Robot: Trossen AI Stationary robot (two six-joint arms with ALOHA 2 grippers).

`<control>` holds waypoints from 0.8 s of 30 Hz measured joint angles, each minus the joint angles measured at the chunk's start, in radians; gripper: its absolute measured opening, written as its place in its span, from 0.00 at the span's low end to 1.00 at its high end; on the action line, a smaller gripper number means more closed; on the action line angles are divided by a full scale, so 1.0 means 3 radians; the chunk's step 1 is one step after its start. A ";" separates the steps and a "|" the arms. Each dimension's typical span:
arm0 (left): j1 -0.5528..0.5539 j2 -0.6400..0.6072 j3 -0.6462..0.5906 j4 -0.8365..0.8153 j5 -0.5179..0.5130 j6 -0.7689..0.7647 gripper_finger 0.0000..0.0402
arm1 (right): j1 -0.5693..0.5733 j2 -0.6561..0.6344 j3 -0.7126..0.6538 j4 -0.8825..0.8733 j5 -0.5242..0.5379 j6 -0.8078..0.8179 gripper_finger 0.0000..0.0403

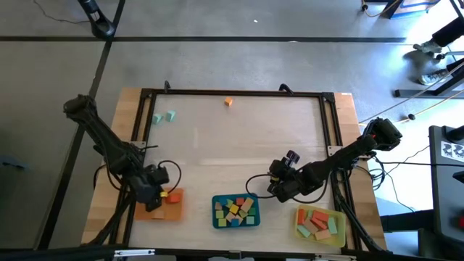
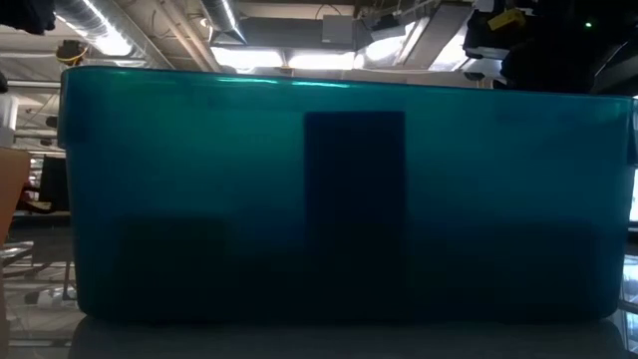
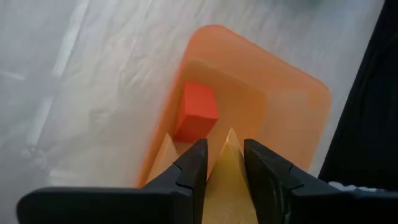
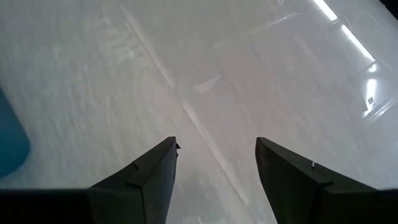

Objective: Sort blocks by size
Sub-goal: Put the yellow triangular block into the orange bin, then put the light blue triangular block into the orange bin

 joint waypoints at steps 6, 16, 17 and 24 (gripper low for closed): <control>-0.0049 0.0270 0.0001 0.0136 -0.0006 0.0031 0.21 | 0.0000 0.0000 0.0000 0.0000 0.0001 -0.0001 0.54; -0.0013 0.0398 0.0000 0.0094 0.0113 0.0043 0.35 | 0.0000 0.0000 0.0000 0.0004 0.0001 -0.0001 0.54; -0.0013 0.0398 0.0000 0.0087 0.0124 0.0045 0.37 | 0.0000 0.0000 0.0000 0.0003 0.0003 0.0000 0.54; 0.0210 0.0318 0.0083 0.0098 0.0444 0.0438 0.45 | 0.0000 0.0000 0.0000 0.0003 0.0003 -0.0001 0.54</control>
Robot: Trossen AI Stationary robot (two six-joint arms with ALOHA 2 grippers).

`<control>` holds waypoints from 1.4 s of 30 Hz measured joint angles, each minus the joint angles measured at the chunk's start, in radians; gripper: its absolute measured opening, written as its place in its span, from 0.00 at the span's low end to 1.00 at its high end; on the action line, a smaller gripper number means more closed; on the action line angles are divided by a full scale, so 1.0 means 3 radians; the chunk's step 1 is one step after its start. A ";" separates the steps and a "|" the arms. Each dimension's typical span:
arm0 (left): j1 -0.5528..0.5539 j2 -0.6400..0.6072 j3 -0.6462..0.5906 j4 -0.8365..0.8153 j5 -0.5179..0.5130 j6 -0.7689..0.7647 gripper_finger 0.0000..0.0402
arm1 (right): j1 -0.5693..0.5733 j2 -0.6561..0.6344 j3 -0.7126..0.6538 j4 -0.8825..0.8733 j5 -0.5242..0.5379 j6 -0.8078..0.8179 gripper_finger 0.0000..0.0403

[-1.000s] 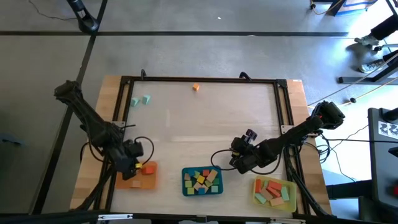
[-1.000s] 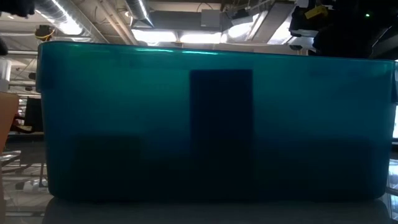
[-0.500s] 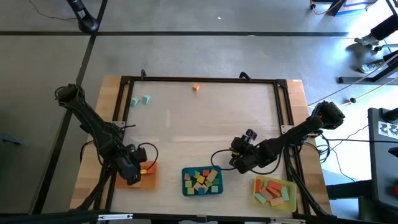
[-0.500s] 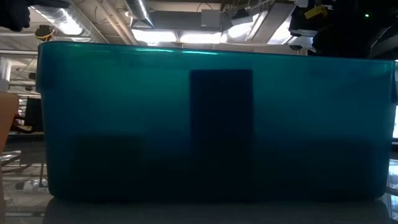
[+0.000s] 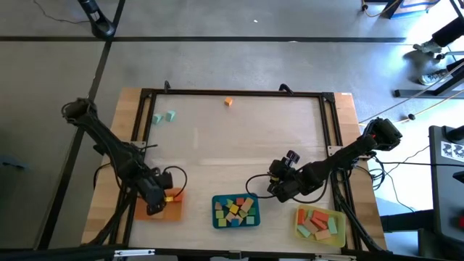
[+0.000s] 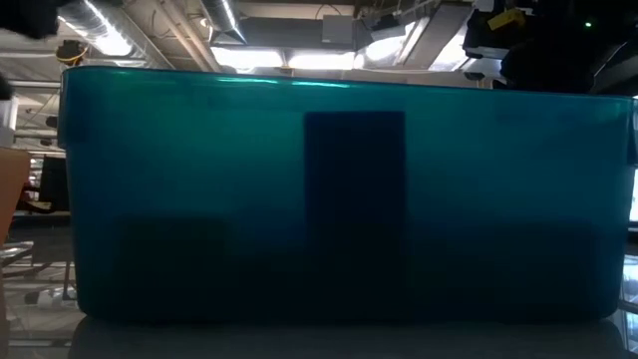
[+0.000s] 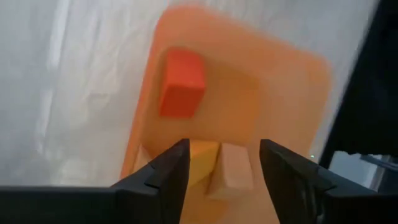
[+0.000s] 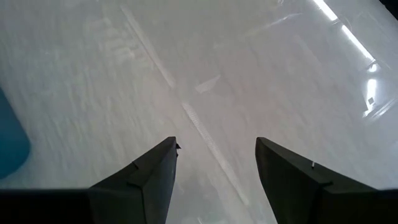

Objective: Sort blocks by size
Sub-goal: Put the light blue triangular block into the orange bin

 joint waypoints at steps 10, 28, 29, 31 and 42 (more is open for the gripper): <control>0.0840 -0.0378 0.0130 0.0003 -0.0606 0.1207 0.45 | 0.0000 0.0000 0.0000 0.0116 0.0009 0.0000 0.54; 0.2747 -0.0439 0.0094 0.0017 -0.2267 0.2094 0.43 | 0.0000 0.0000 0.0000 0.0263 0.0091 -0.0013 0.54; 0.2858 -0.0438 0.0073 0.0017 -0.2305 0.2085 0.43 | 0.0000 0.0000 0.0000 0.0262 0.0123 -0.0013 0.54; 0.3084 -0.0438 0.0014 0.0040 -0.2343 0.2090 0.43 | 0.0000 0.0000 0.0000 0.0262 0.0159 -0.0013 0.54; 0.4414 -0.0135 -0.0289 0.0495 -0.1741 0.2359 0.43 | -0.0001 0.0000 0.0000 0.0279 0.0239 -0.0088 0.54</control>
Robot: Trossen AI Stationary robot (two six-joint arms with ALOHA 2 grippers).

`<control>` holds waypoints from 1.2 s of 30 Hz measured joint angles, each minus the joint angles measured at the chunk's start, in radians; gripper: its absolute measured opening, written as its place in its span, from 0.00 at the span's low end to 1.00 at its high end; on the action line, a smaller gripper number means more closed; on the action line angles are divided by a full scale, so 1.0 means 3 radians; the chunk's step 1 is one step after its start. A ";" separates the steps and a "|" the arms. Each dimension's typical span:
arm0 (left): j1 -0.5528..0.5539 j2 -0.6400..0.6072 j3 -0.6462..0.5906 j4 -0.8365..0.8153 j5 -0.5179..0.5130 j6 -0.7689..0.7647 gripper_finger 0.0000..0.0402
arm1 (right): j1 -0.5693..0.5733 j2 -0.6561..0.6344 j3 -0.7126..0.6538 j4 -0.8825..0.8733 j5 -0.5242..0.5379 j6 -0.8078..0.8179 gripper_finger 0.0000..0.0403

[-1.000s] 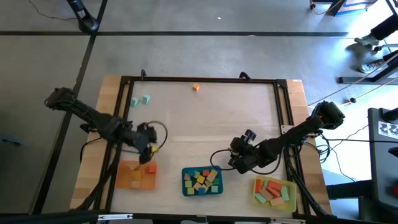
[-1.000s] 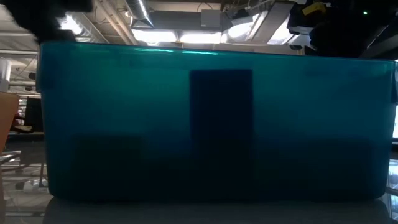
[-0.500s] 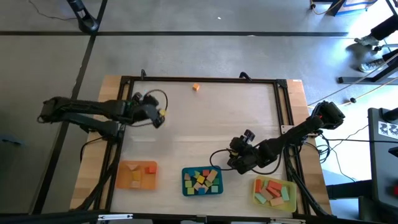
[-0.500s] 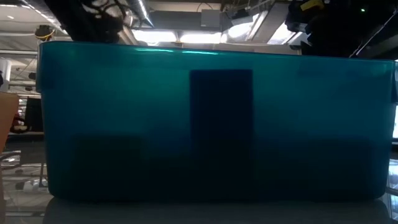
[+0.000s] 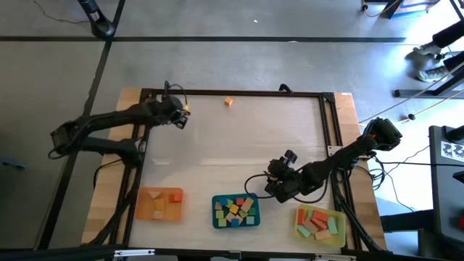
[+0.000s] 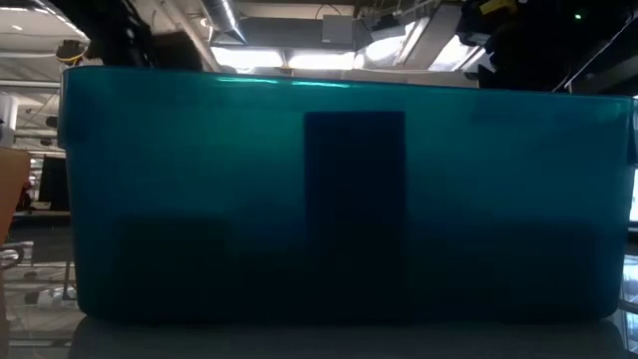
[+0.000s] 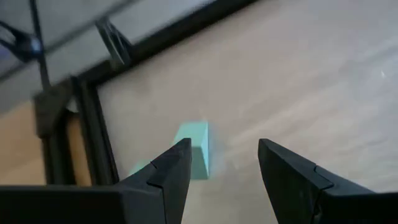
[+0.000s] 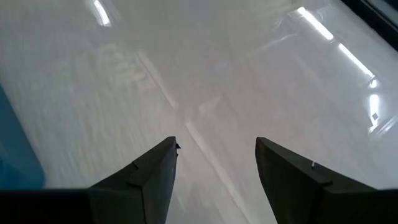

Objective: Sort blocks by size
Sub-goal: Put the light blue triangular block into the orange bin

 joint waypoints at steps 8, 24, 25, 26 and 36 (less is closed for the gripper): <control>0.0699 0.0576 0.0015 0.0173 0.0366 0.0491 0.46 | 0.0000 0.0000 0.0000 0.0004 0.0001 -0.0003 0.54; 0.1051 0.1143 0.0018 0.0491 0.0623 0.0589 0.58 | 0.0000 0.0000 0.0000 0.0003 0.0003 -0.0004 0.54; 0.1052 0.1142 0.0018 0.0491 0.0623 0.0591 0.58 | 0.0000 0.0000 0.0000 0.0004 0.0003 -0.0004 0.54; 0.1052 0.1143 0.0018 0.0484 0.0624 0.0594 0.58 | 0.0000 0.0000 0.0000 0.0003 0.0003 -0.0004 0.54; 0.1026 0.1188 0.0018 0.0368 0.0747 0.0583 0.54 | 0.0000 0.0000 0.0000 0.0004 0.0008 -0.0004 0.54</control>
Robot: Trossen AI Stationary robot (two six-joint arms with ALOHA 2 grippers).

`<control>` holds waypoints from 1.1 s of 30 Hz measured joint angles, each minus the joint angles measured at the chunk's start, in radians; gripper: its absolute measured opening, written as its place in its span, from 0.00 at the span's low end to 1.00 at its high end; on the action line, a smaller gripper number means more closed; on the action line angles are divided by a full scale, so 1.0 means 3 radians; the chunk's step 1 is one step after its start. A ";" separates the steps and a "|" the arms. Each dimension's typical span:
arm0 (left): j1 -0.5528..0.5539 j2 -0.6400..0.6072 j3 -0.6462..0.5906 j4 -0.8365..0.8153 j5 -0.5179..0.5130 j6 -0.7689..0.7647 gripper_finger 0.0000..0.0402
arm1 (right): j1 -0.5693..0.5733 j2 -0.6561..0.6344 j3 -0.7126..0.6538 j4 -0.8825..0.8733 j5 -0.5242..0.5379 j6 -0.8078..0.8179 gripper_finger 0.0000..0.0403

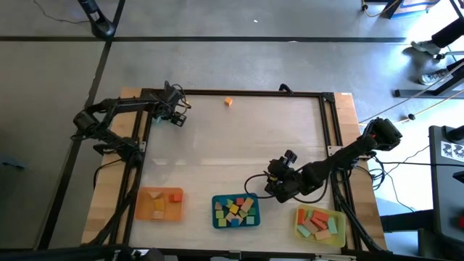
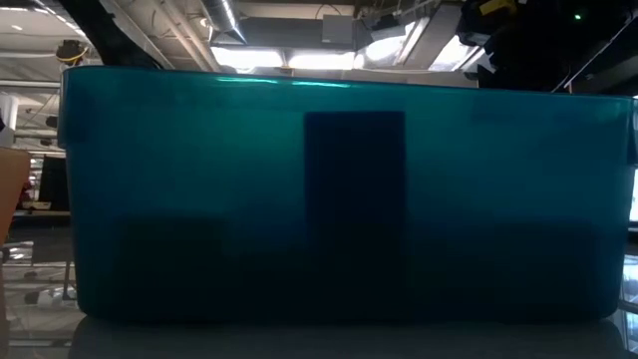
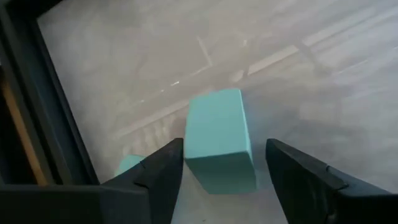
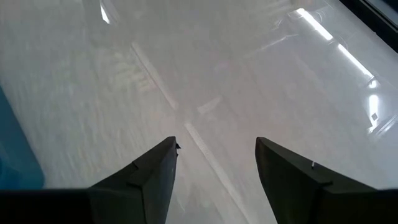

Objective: Sort blocks by size
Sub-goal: Put the light blue triangular block into the orange bin

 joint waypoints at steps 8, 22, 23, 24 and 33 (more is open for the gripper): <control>-0.0048 0.0060 0.0006 0.0013 -0.0006 0.0056 0.36 | 0.0000 0.0000 0.0000 0.0001 0.0003 0.0000 0.54; -0.0444 -0.0343 -0.0004 -0.0169 0.0008 0.0047 0.32 | 0.0000 0.0001 0.0000 0.0000 -0.0013 0.0000 0.54; -0.0531 -0.0440 -0.0004 -0.0263 0.0017 0.0022 0.31 | 0.0000 0.0001 0.0000 0.0000 -0.0013 0.0000 0.54; -0.0630 -0.0550 -0.0004 -0.0356 0.0027 -0.0020 0.30 | 0.0000 0.0001 0.0000 0.0000 -0.0014 0.0000 0.54; -0.1913 -0.1654 0.0112 -0.1140 0.0392 -0.0850 0.32 | 0.0000 0.0001 0.0000 -0.0001 -0.0008 -0.0001 0.54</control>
